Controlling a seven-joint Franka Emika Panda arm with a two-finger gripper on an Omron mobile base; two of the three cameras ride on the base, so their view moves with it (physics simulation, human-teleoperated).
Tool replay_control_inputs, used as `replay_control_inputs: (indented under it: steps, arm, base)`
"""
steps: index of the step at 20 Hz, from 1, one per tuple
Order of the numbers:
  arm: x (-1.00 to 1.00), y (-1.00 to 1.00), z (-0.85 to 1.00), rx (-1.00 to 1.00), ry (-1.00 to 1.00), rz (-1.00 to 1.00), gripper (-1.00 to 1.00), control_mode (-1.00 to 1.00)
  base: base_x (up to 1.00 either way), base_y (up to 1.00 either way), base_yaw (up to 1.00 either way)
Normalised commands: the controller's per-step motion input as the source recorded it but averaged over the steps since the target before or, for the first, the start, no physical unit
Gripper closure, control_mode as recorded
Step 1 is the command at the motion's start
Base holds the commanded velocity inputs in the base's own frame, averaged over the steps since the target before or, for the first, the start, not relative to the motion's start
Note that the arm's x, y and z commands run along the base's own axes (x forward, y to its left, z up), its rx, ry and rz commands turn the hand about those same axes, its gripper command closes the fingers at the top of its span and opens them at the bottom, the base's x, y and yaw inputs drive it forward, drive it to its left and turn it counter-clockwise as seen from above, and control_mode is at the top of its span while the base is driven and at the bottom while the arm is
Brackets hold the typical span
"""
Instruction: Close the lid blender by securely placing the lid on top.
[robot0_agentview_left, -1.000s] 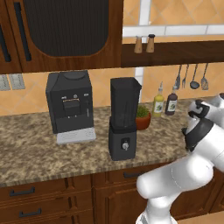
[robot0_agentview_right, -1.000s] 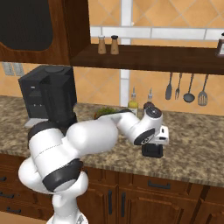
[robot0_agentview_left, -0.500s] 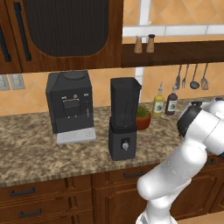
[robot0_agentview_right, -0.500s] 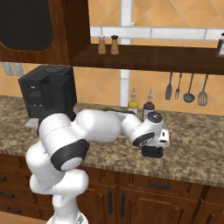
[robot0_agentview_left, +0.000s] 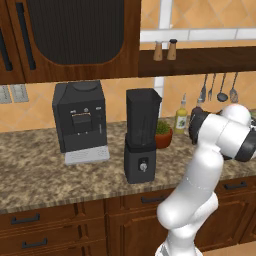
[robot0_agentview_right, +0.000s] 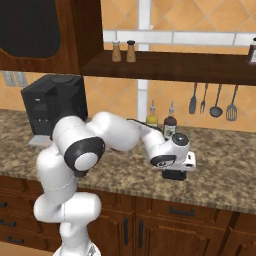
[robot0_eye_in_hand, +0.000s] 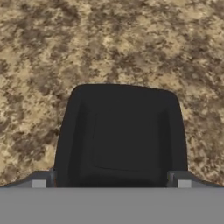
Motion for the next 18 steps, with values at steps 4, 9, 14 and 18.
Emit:
replay_control_inputs:
  steps: [4,9,14,18]
  arm:
    - [0.18,-0.08,-0.2,0.0,0.0,0.01,-1.0,-1.0]
    - [0.21,-0.03,-0.21,0.0,0.0,0.01,-1.0,-1.0]
    - [0.23,0.0,-0.29,0.0,0.0,0.0,1.0,-1.0]
    - [0.15,0.14,-0.46,0.0,0.0,0.0,1.0,-1.0]
  base:
    - [0.0,0.0,0.0]
    - [0.0,0.0,0.0]
    - [0.0,0.0,0.0]
    - [0.0,0.0,0.0]
